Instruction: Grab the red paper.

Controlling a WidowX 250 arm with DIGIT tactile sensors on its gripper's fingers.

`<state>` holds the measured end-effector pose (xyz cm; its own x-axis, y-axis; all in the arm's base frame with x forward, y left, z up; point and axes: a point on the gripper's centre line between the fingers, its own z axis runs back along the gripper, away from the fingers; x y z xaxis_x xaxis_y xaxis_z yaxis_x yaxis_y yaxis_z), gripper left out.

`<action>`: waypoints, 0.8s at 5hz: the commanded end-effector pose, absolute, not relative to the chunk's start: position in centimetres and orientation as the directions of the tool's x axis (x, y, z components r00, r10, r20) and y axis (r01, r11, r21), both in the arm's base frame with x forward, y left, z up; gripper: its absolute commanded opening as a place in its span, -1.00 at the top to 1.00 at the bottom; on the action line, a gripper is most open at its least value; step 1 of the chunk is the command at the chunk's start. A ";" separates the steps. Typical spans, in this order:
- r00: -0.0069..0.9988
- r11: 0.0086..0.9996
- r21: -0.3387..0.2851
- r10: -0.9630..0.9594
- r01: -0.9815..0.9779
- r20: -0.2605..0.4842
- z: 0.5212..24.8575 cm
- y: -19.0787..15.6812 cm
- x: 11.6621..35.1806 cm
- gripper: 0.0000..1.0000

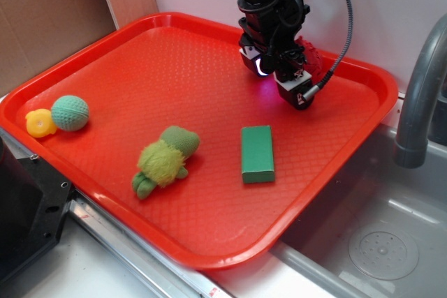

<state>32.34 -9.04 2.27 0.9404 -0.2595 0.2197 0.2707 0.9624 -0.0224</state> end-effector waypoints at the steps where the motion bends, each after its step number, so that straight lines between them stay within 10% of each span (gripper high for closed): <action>1: 0.911 0.949 -0.051 -0.281 0.310 0.302 5.7 -11.2 30.9 -1.00; 2: 0.898 0.960 0.015 -0.266 0.279 0.350 9.8 -11.2 29.7 -1.00; 4: 0.858 0.963 0.031 -0.252 0.267 0.447 10.7 -11.5 31.1 -1.00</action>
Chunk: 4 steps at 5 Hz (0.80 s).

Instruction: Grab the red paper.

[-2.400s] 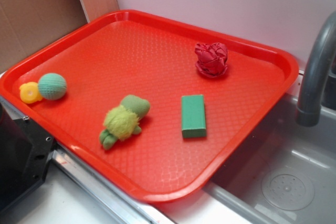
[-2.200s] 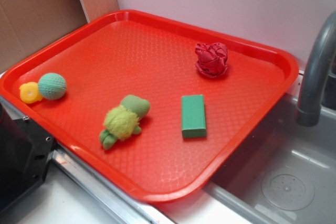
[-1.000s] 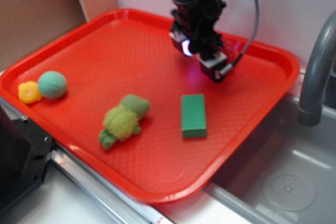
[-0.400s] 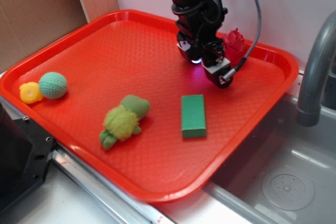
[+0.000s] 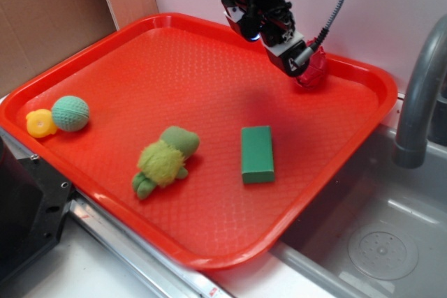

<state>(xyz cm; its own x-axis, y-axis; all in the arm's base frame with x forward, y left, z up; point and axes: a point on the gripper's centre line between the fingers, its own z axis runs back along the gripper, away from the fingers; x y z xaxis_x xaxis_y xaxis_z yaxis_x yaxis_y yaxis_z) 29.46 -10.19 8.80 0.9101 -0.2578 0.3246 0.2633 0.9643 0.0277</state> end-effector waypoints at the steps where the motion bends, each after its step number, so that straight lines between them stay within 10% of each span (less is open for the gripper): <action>1: 0.871 0.973 0.081 -0.231 0.217 0.434 8.8 -11.3 32.7 -1.00; 3: 0.893 0.976 0.067 -0.218 0.208 0.394 4.7 -11.3 35.6 -1.00; 4: 0.897 0.983 0.041 -0.180 0.179 0.403 3.7 -11.3 36.3 1.00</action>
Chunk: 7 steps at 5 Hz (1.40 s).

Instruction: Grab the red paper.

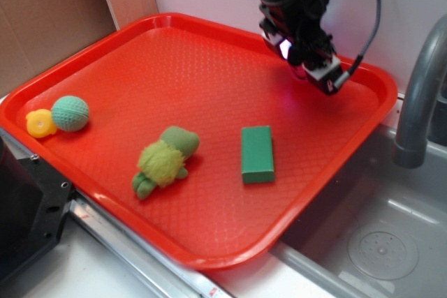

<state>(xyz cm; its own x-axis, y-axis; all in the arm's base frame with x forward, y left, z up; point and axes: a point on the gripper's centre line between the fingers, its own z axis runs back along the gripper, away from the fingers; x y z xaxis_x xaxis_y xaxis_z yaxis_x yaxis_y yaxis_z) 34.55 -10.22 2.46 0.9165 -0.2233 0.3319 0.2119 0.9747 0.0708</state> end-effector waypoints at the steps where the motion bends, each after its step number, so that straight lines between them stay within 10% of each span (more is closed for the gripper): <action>1: 0.909 0.985 0.031 -0.168 0.169 0.381 3.4 -10.9 36.2 1.00; 3: 0.973 0.999 -0.017 0.044 -0.041 0.227 11.9 -4.3 29.0 1.00; 5: 0.934 0.908 -0.235 0.357 -0.348 -0.004 21.7 2.2 19.1 1.00; 7: 0.941 0.944 -0.088 0.325 -0.317 0.094 20.2 0.1 17.7 1.00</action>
